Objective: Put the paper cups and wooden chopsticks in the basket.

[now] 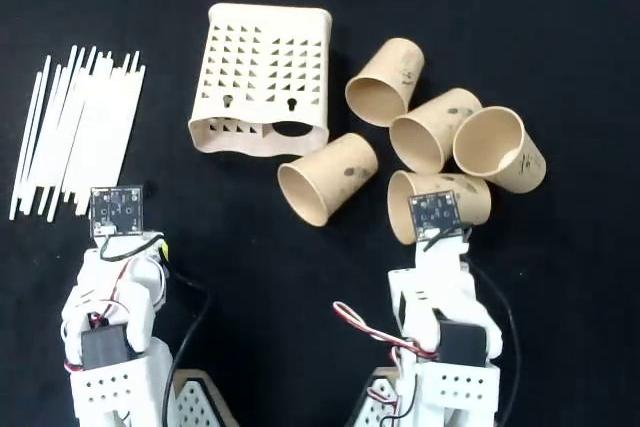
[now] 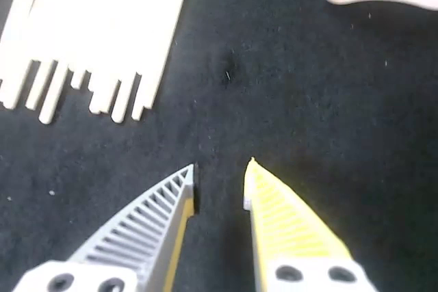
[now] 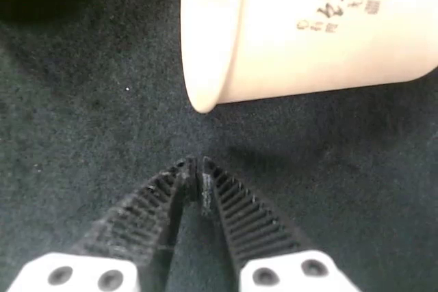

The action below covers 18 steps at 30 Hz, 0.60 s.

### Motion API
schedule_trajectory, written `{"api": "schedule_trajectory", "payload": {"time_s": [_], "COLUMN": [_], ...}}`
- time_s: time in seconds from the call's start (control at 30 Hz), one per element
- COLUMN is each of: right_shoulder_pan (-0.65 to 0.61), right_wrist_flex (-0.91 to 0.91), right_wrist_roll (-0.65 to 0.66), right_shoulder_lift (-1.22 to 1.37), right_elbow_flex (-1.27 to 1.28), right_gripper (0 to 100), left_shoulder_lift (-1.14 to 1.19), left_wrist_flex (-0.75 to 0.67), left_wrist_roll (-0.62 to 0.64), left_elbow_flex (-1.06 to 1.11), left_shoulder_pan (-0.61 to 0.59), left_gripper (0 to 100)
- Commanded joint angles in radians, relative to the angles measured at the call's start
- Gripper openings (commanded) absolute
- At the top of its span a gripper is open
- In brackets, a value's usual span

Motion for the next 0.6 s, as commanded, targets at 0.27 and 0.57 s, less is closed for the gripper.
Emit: {"api": "schedule_trajectory", "payload": {"time_s": [0.27, 0.57], "right_shoulder_pan": [-0.011, -0.012], "right_wrist_flex": [0.008, 0.008], "right_wrist_roll": [0.000, -0.005], "right_shoulder_lift": [-0.068, -0.070], "right_elbow_flex": [0.001, 0.001], "right_gripper": [1.5, 1.6], "left_shoulder_lift": [-0.005, -0.005], "left_wrist_flex": [0.038, 0.071], "left_wrist_roll": [-0.003, -0.104], "left_elbow_flex": [0.016, 0.016], "left_shoulder_pan": [0.010, 0.016], "left_gripper": [5, 5]}}
